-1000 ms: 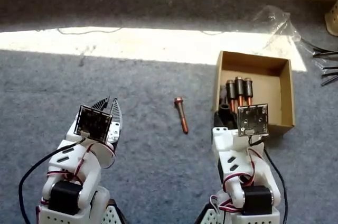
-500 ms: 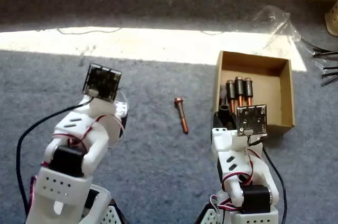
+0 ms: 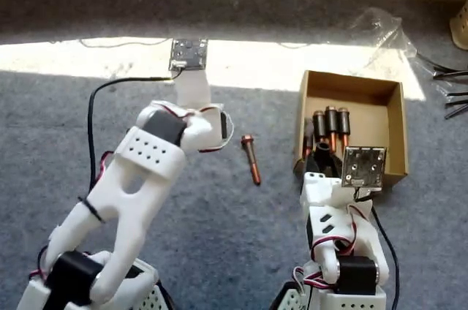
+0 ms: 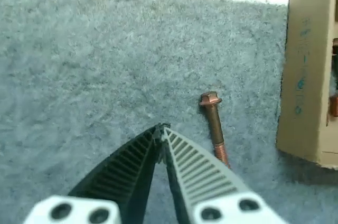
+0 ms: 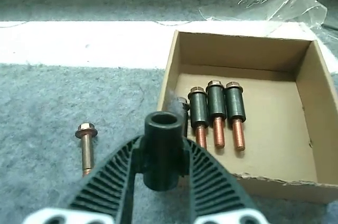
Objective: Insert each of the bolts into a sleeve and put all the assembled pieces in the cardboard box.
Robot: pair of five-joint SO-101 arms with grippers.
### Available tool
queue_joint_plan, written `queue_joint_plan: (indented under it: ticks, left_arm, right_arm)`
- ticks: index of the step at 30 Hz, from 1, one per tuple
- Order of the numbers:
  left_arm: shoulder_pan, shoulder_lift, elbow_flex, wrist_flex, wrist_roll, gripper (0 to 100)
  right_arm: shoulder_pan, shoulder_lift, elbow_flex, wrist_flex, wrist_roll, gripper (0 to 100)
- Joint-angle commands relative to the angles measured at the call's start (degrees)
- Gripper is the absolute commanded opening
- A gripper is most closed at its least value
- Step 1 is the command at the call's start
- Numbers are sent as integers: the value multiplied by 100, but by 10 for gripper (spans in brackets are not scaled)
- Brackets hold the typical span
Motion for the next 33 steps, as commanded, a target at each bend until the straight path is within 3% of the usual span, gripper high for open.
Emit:
queue_joint_plan:
  ticks: [1,11,19,26,33]
  left_arm:
    - [365,963,-1147,571,1064,8]
    - [743,3389,-3319,1266,1837,7]
    - [646,4927,-4699,1855,1855,8]
    - [655,5508,-5895,2681,1855,11]
    - [752,5622,-6273,3191,1864,135]
  right_arm:
    - [66,-66,-48,-171,-62,4]
    - [66,-66,-48,-171,-62,4]
    - [66,-66,-48,-171,-53,4]
    - [66,-66,-40,-180,-53,4]
    - [66,-66,-31,-180,-53,4]
